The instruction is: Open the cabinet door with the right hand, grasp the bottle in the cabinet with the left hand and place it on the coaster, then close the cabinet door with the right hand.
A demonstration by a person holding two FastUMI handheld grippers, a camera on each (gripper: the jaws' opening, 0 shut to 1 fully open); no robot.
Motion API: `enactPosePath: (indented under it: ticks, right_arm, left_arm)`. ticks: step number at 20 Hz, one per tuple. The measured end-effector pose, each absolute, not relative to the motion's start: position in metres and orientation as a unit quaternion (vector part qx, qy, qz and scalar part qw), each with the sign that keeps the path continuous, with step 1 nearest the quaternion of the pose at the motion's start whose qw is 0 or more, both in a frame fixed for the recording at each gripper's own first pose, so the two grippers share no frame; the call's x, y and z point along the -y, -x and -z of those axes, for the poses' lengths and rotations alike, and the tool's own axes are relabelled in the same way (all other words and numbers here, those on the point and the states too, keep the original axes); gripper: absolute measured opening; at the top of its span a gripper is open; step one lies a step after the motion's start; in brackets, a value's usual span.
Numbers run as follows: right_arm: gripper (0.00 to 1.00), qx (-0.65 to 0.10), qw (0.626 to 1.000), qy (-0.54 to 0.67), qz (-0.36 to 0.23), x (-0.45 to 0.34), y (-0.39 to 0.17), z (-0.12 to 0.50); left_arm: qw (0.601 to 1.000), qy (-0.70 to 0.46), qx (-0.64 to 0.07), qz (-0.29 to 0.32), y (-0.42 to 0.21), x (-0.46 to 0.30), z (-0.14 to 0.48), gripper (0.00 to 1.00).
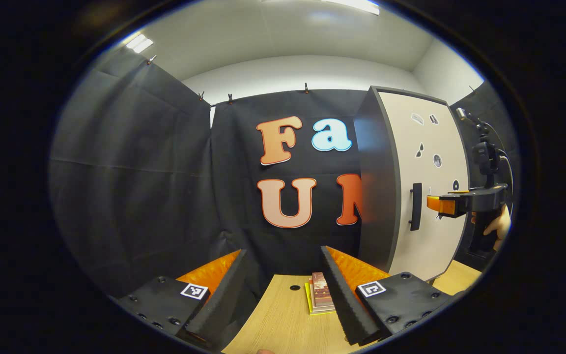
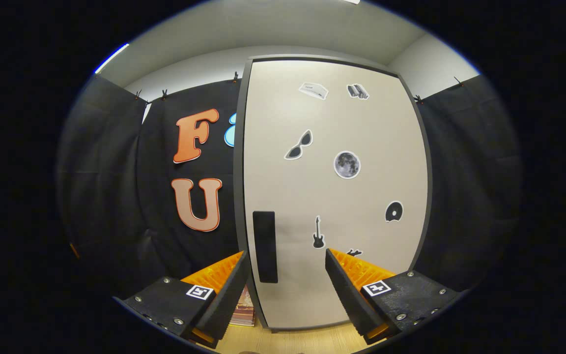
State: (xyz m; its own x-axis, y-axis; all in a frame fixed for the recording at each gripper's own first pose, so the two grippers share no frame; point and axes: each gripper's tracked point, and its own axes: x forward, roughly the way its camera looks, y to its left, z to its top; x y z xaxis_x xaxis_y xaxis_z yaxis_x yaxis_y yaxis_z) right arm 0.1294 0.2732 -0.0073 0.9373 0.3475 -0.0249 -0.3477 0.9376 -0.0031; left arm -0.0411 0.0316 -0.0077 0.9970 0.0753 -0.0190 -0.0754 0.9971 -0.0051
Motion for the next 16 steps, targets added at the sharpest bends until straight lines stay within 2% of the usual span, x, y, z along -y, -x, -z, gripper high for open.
enactPosePath:
  ticks: [4,6,10,14,16]
  right_arm:
    - [0.94,-0.038,0.983,-0.009,-0.180,-0.300,-0.165,0.023]
    - [0.87,-0.036,0.982,0.000,-0.188,-0.310,-0.178,0.027]
    - [0.66,-0.046,0.980,0.028,-0.191,-0.323,-0.184,0.048]
    - [0.38,-0.039,0.981,0.030,-0.189,-0.318,-0.185,0.049]
    - [0.34,-0.055,0.978,0.014,-0.199,-0.318,-0.186,0.051]
  left_arm:
    - [0.999,0.021,-0.027,-0.026,0.034,-0.025,0.026,0.95]
    - [0.999,0.017,-0.034,-0.023,0.031,-0.022,0.036,0.95]
    - [0.999,0.011,-0.047,-0.009,0.020,-0.008,0.050,0.95]
    - [0.998,0.004,-0.056,0.003,0.015,0.006,0.060,0.96]
    - [0.998,0.008,-0.059,0.006,0.010,0.010,0.063,0.95]
